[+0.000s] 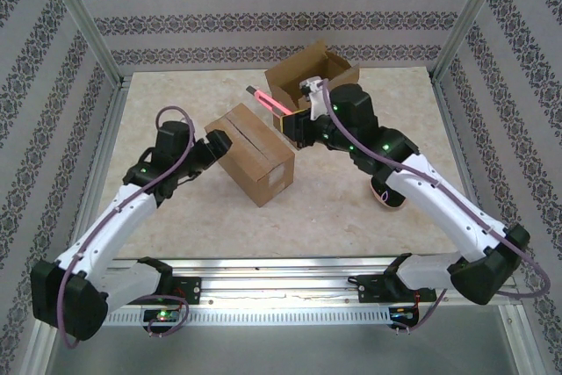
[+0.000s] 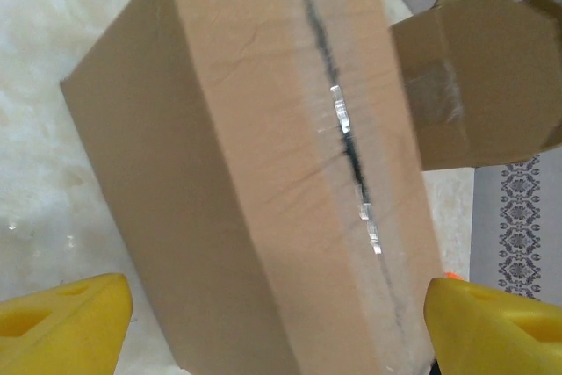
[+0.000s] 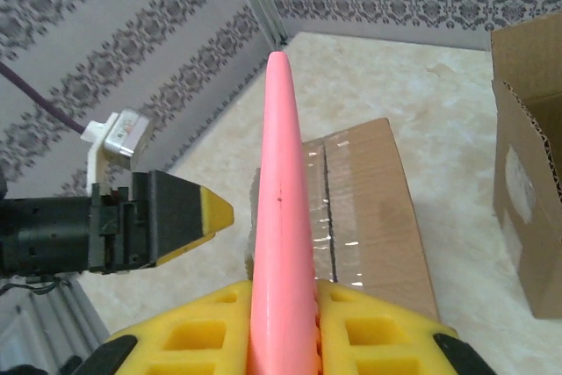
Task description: Unpack the express box
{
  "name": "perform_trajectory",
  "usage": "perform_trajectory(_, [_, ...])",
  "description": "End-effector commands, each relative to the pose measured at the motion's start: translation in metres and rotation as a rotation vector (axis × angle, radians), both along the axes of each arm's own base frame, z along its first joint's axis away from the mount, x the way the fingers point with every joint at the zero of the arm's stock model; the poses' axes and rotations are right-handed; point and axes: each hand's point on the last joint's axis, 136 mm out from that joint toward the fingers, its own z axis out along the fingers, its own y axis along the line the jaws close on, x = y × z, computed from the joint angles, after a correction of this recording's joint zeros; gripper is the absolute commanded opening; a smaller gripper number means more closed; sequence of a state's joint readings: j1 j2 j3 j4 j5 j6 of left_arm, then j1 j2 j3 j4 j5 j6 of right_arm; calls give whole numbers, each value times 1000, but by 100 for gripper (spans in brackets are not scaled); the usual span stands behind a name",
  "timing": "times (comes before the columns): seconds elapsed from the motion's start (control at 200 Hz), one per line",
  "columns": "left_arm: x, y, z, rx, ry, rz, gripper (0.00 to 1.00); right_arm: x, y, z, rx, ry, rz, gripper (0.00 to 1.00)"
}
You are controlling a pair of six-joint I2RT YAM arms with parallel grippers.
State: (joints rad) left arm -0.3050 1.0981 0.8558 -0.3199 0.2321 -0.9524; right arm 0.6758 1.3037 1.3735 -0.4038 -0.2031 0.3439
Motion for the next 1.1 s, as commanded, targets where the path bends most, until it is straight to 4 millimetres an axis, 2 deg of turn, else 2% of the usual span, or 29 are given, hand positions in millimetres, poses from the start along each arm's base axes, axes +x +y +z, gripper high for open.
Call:
perform_trajectory(0.0, [21, -16, 15, -156, -114, -6, 86, 4, -2, -10, -123, -22, -3, 0])
perform_trajectory(0.285, [31, -21, 1, -182, -121, -4, 88, 11, 11, -28, -170, -2, 12, 0])
perform_trajectory(0.485, [34, -22, -18, -174, -75, -1, 89, 14, 17, -38, -210, 10, 14, 0])
perform_trajectory(0.864, [33, -22, -48, -186, -42, 10, 78, 13, 31, -48, -281, 11, 34, 0])
perform_trajectory(1.094, [30, -21, -56, -183, -32, 13, 74, 14, 40, -58, -343, 12, 38, 0])
